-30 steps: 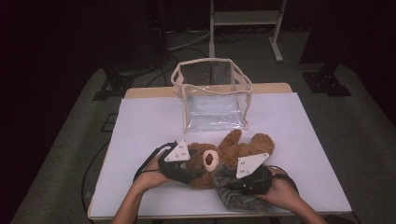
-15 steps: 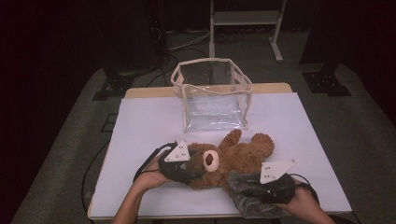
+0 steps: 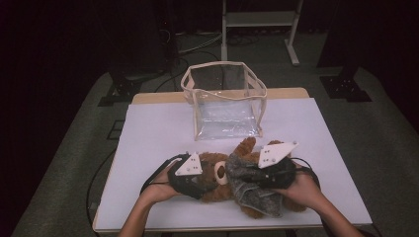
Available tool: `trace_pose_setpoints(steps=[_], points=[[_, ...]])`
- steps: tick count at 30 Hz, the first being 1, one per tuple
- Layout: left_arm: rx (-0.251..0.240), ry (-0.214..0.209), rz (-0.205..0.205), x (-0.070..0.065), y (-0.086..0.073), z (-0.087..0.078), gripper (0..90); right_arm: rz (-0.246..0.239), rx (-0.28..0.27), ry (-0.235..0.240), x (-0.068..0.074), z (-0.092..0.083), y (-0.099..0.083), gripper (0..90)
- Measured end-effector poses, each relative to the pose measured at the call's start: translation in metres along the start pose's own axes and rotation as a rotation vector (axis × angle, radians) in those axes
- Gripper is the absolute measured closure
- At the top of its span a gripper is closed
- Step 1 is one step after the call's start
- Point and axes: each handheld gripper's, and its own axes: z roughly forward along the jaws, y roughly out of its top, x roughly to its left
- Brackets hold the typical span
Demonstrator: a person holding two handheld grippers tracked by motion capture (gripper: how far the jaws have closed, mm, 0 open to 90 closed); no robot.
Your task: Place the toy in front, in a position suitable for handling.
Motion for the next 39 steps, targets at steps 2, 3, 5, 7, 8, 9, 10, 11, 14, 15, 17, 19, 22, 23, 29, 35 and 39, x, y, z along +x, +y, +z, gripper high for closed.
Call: trace_pose_setpoints(steps=[2, 3, 5, 7, 8, 9, 10, 11, 14, 15, 17, 19, 22, 23, 29, 35, 39], points=[[0.001, 0.001, -0.002, -0.001, -0.001, 0.0, 26.8, -0.004, 0.028, 0.002, -0.003, 0.008, -0.002, 75.9], [-0.002, -0.001, -0.001, -0.001, -0.001, 0.0, 26.9, 0.004, 0.031, 0.009, -0.004, 0.01, -0.004, 75.9], [-0.006, -0.005, -0.001, -0.001, -0.002, 0.0, 26.9, 0.016, 0.028, 0.017, -0.005, 0.008, -0.008, 75.9], [-0.006, -0.005, -0.002, -0.001, -0.001, 0.0, 26.9, 0.021, 0.029, 0.012, -0.005, 0.002, -0.012, 75.9], [-0.004, -0.006, 0.0, -0.001, -0.001, 0.0, 27.0, 0.026, 0.032, 0.01, -0.005, -0.001, -0.014, 75.9], [-0.003, -0.005, 0.001, -0.001, -0.001, 0.0, 26.9, 0.033, 0.03, 0.006, -0.005, -0.005, -0.017, 75.9], [-0.002, -0.004, 0.002, -0.001, -0.001, 0.0, 26.9, 0.038, 0.029, 0.004, -0.005, -0.009, -0.019, 75.9], [-0.001, -0.003, 0.002, -0.001, -0.001, 0.0, 26.9, 0.046, 0.026, -0.002, -0.006, -0.012, -0.02, 75.9], [-0.002, -0.001, -0.003, -0.002, -0.001, 0.001, 26.8, 0.066, 0.014, -0.021, -0.013, -0.023, -0.023, 75.8], [-0.001, -0.002, -0.002, -0.002, -0.001, 0.001, 26.8, 0.066, 0.011, -0.026, -0.015, -0.025, -0.022, 75.8], [0.003, -0.007, 0.006, -0.001, -0.001, 0.0, 26.5, 0.077, 0.01, -0.037, -0.023, -0.029, -0.02, 75.7], [0.001, -0.011, -0.002, -0.002, -0.002, 0.0, 26.2, 0.087, 0.012, -0.055, -0.034, -0.03, -0.017, 75.8], [-0.003, -0.011, 0.001, -0.001, -0.002, 0.0, 26.1, 0.113, 0.018, -0.061, -0.049, -0.029, -0.015, 75.7], [-0.002, -0.012, 0.001, -0.001, -0.002, 0.0, 26.0, 0.132, 0.017, -0.058, -0.054, -0.027, -0.015, 75.7], [-0.004, -0.033, 0.002, 0.0, -0.001, -0.003, 22.4, 0.184, 0.043, 0.019, -0.059, -0.013, -0.023, 75.2], [-0.033, -0.059, 0.011, -0.001, 0.006, -0.011, 19.9, 0.185, 0.019, 0.032, -0.044, -0.012, -0.034, 75.5], [-0.078, -0.062, 0.021, -0.002, 0.017, -0.018, 19.9, 0.192, -0.004, 0.061, -0.033, -0.012, -0.041, 75.5]])
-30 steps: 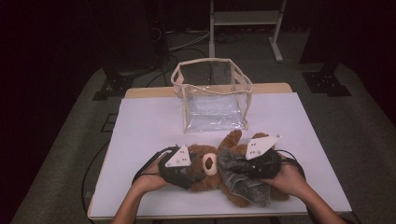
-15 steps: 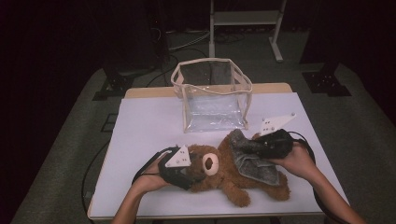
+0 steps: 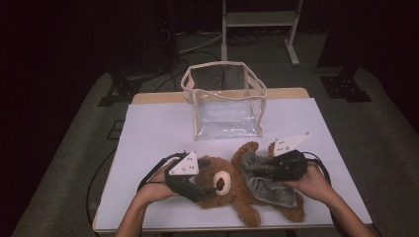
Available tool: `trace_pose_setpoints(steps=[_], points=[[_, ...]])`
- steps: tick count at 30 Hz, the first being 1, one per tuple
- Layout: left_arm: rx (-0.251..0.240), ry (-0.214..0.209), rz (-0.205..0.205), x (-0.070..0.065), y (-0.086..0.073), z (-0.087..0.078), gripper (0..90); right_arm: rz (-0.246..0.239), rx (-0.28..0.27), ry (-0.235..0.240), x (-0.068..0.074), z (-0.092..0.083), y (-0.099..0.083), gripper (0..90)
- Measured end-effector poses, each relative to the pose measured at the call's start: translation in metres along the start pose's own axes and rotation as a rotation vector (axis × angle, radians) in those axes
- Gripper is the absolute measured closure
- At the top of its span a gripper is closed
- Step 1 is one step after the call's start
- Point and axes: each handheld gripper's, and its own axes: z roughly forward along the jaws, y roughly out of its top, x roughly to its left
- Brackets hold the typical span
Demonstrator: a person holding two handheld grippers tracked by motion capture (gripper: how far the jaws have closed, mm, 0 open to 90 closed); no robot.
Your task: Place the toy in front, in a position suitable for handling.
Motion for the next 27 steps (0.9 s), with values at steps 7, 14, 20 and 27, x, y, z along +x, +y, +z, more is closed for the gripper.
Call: trace_pose_setpoints(steps=[7, 14, 20, 27], points=[[0.022, -0.052, -0.012, 0.001, 0.001, 0.009, 21.3, -0.03, -0.01, -0.002, 0.016, -0.004, -0.008, 75.4], [0.041, -0.058, -0.008, -0.003, -0.001, 0.011, 23.7, -0.08, -0.026, 0.0, 0.029, -0.011, 0.013, 75.2], [0.058, -0.05, 0.014, -0.008, -0.001, 0.013, 23.8, -0.147, 0.007, -0.002, 0.03, 0.015, 0.045, 74.9], [0.065, -0.045, 0.025, -0.007, -0.001, 0.014, 24.3, -0.132, 0.065, -0.03, 0.011, 0.034, 0.04, 75.0]])
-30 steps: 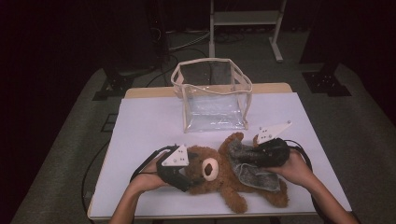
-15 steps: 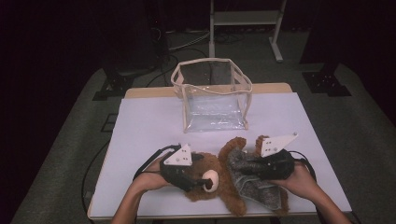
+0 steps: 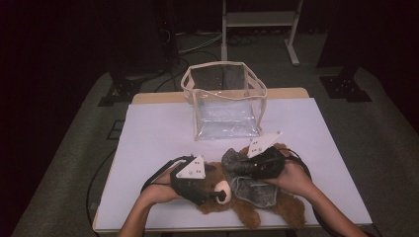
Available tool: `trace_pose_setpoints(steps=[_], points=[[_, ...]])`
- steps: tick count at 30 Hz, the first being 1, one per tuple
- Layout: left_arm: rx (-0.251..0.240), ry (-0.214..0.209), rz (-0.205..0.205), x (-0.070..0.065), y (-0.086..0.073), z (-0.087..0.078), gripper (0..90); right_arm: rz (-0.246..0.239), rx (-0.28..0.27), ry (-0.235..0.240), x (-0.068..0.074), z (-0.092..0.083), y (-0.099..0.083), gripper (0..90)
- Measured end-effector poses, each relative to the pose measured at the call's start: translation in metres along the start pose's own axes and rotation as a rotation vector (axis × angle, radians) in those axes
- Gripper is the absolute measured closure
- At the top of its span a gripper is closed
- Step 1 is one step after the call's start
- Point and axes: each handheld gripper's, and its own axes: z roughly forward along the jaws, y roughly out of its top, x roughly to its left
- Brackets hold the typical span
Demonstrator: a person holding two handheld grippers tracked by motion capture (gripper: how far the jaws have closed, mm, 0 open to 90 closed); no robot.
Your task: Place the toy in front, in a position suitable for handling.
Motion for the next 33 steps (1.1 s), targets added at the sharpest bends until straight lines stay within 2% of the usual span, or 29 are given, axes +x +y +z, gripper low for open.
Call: trace_pose_setpoints(steps=[6, 10, 14, 17, 21, 25, 27, 29, 33], points=[[0.004, 0.002, 0.0, 0.0, 0.002, 0.001, 24.4, 0.054, -0.03, -0.021, -0.01, -0.017, -0.015, 75.1], [0.0, 0.002, -0.002, 0.0, 0.001, 0.001, 24.4, 0.06, -0.023, -0.047, -0.014, -0.027, -0.019, 75.0], [0.001, -0.003, 0.0, 0.001, 0.001, 0.001, 24.4, 0.074, -0.012, -0.071, -0.017, -0.038, -0.018, 75.0], [-0.001, -0.005, -0.001, 0.001, 0.002, 0.002, 24.4, 0.057, -0.019, -0.069, -0.018, -0.042, -0.007, 75.0], [0.01, -0.002, 0.012, -0.001, 0.003, 0.002, 24.4, 0.011, -0.011, -0.055, -0.017, -0.034, 0.015, 75.0], [0.014, -0.002, 0.018, -0.001, 0.003, 0.001, 24.4, -0.01, 0.038, -0.029, -0.021, -0.011, 0.032, 74.9], [0.01, -0.003, 0.017, -0.001, 0.003, 0.001, 24.4, -0.006, 0.062, -0.028, -0.025, -0.001, 0.032, 74.9], [0.009, -0.005, 0.014, -0.001, 0.002, 0.001, 24.5, 0.026, 0.07, -0.022, -0.031, 0.004, 0.028, 74.9], [0.009, -0.006, 0.018, -0.001, 0.003, 0.001, 24.6, 0.071, 0.067, -0.021, -0.042, -0.001, 0.011, 75.0]])
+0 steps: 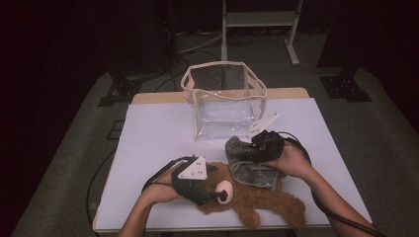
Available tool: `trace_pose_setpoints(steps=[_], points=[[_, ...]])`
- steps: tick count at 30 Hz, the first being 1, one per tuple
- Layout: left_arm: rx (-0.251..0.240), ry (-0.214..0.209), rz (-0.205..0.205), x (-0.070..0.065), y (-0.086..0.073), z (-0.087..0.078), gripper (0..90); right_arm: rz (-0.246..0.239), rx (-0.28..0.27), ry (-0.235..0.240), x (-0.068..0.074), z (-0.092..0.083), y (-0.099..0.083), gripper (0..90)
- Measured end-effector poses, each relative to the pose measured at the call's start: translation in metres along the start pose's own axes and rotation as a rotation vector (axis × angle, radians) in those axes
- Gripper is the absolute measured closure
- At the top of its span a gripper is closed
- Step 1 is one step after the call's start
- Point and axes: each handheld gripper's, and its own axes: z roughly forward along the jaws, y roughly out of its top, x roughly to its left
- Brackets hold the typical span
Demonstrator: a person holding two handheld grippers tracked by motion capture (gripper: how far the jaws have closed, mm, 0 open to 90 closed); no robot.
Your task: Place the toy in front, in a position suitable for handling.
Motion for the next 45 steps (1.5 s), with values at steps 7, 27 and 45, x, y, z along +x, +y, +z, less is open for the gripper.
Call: trace_pose_setpoints(steps=[7, 27, 45], points=[[0.003, 0.002, 0.0, 0.0, 0.0, 0.0, 24.6, 0.098, -0.037, -0.04, -0.016, -0.029, -0.036, 75.0], [-0.003, 0.008, 0.002, 0.002, -0.001, -0.001, 24.4, 0.16, -0.08, 0.01, -0.013, -0.062, -0.069, 74.9], [0.0, 0.012, 0.017, -0.001, 0.0, -0.001, 24.5, 0.073, -0.041, 0.084, -0.006, 0.002, -0.014, 75.1]])
